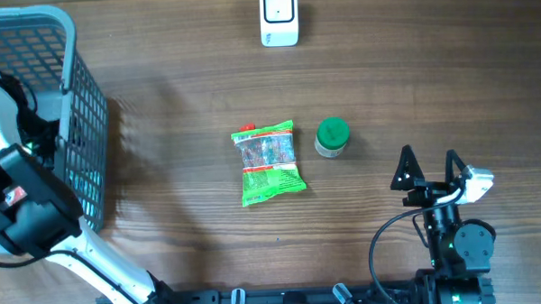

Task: Scan the item barcode
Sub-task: 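Grasp the light-green tissue pack in the basket with the left gripper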

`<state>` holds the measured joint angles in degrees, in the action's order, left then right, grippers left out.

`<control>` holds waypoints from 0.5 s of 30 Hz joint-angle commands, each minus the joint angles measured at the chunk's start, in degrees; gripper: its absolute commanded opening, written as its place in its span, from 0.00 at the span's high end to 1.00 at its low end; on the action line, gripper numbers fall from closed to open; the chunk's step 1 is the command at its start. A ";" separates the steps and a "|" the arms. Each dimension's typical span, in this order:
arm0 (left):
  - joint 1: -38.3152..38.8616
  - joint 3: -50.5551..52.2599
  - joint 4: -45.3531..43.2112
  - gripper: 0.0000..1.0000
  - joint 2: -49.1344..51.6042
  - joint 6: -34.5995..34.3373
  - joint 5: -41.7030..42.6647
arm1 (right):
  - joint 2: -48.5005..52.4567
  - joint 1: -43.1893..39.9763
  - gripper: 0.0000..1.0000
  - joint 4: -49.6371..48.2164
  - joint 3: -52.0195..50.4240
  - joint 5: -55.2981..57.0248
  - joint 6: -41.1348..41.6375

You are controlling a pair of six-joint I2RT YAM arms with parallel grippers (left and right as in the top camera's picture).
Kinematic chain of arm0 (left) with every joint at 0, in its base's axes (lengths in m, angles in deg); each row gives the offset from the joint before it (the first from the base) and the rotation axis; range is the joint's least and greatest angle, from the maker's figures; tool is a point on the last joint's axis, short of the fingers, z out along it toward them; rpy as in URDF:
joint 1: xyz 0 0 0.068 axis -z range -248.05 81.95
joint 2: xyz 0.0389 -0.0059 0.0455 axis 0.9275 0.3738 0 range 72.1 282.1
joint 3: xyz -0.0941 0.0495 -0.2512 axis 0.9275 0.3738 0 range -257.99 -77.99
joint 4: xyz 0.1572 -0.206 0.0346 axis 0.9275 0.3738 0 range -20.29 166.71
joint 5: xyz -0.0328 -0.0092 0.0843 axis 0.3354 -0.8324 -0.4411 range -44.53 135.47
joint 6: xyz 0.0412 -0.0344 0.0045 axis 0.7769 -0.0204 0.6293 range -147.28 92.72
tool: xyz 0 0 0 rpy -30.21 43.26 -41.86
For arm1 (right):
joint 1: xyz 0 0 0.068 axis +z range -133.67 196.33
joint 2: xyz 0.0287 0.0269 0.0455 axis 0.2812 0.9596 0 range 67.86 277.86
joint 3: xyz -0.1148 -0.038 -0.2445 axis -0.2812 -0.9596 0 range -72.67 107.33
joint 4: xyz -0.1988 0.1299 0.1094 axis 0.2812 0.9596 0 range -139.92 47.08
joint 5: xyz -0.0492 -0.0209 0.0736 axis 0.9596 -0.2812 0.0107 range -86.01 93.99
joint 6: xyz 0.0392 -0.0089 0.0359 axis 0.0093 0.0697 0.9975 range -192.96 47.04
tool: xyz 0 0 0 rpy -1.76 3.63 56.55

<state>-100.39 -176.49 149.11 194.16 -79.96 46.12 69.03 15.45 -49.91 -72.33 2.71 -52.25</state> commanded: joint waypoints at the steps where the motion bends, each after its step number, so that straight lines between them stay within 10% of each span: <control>1: -0.02 6.64 -3.13 0.00 0.96 -1.86 -1.16 | -0.37 0.22 0.00 -0.22 -0.04 -0.28 -0.83; 4: -0.02 10.71 -5.75 0.34 0.96 -1.95 -4.74 | -0.37 0.22 0.00 -0.22 -0.04 -0.28 -0.81; 7: -0.02 11.23 -4.83 0.93 0.96 -2.01 -9.66 | -0.37 0.22 0.01 -0.20 -0.04 -0.28 -0.83; 15: -0.02 -8.66 6.67 0.96 -3.89 -1.77 -10.16 | -0.37 0.22 0.00 -0.20 -0.04 -0.26 -0.83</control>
<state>-100.26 -172.73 151.16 193.29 -81.60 37.62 69.01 15.45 -49.89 -72.33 2.71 -52.25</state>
